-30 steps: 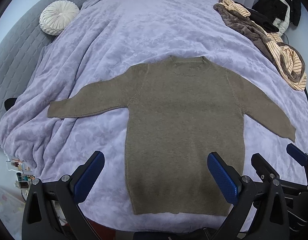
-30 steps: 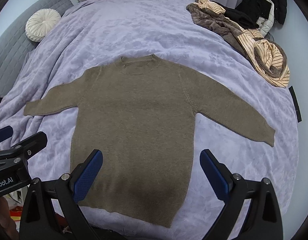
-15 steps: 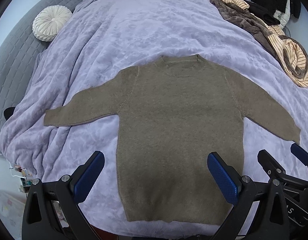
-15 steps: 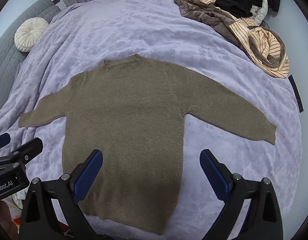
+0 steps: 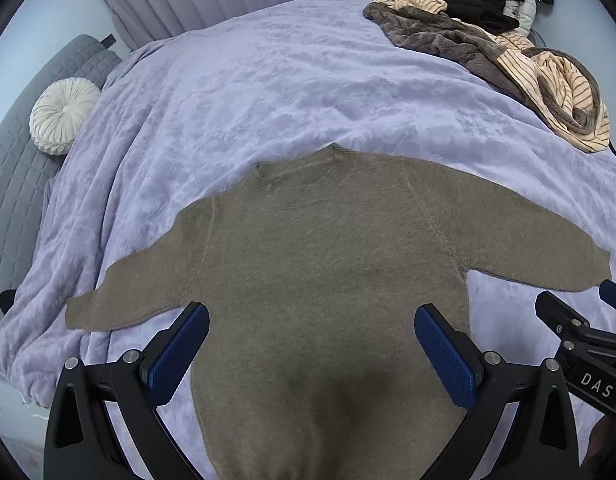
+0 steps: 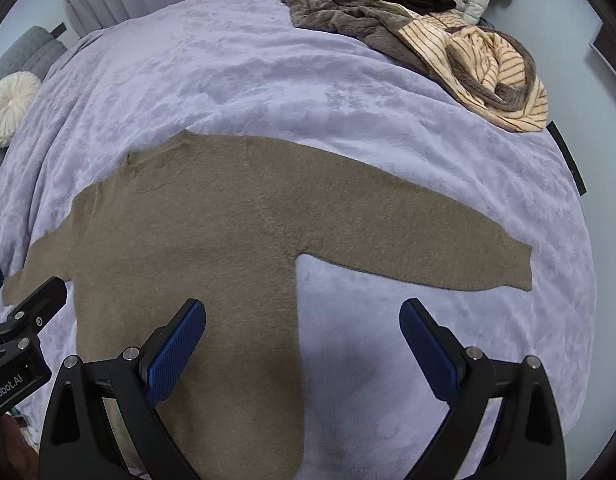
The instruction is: Fold small clothes
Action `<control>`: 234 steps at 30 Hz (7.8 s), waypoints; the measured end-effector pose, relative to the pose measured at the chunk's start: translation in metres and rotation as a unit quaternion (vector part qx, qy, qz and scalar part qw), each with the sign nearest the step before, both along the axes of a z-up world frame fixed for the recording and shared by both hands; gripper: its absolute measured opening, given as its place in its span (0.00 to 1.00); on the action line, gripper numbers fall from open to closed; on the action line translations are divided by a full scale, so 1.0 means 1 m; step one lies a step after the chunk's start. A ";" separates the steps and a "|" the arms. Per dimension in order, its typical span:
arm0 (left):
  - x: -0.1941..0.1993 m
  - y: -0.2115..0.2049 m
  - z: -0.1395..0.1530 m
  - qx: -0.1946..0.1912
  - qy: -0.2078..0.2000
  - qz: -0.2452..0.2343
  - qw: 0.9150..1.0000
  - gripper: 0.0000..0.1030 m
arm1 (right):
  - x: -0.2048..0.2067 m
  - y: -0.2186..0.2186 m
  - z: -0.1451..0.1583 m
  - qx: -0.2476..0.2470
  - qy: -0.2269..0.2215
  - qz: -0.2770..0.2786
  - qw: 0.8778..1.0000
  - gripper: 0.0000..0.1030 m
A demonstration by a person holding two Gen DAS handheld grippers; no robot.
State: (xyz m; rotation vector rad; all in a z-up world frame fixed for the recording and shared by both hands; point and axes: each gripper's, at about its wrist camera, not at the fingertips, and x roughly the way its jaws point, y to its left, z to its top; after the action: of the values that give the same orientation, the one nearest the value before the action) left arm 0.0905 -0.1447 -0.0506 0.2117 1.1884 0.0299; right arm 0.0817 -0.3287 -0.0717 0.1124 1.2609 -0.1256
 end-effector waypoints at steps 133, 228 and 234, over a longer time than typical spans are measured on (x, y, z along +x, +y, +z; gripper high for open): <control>-0.049 0.398 -0.187 -0.171 0.144 0.262 0.939 1.00 | 0.010 0.341 -0.209 -0.533 -0.163 0.487 0.672 0.72; 0.003 0.587 -0.225 -0.439 0.004 0.441 0.783 0.11 | -0.035 0.314 0.006 -0.011 0.018 0.332 0.943 0.88; -0.017 0.620 -0.250 -0.516 0.006 0.501 0.695 0.12 | -0.052 0.298 0.022 -0.010 0.012 0.335 0.942 0.88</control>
State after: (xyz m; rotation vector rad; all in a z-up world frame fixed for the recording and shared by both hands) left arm 0.0739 0.4757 -0.3003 -1.4646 1.0387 0.3071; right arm 0.0294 -0.0307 -0.0496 -0.3394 1.2614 0.4508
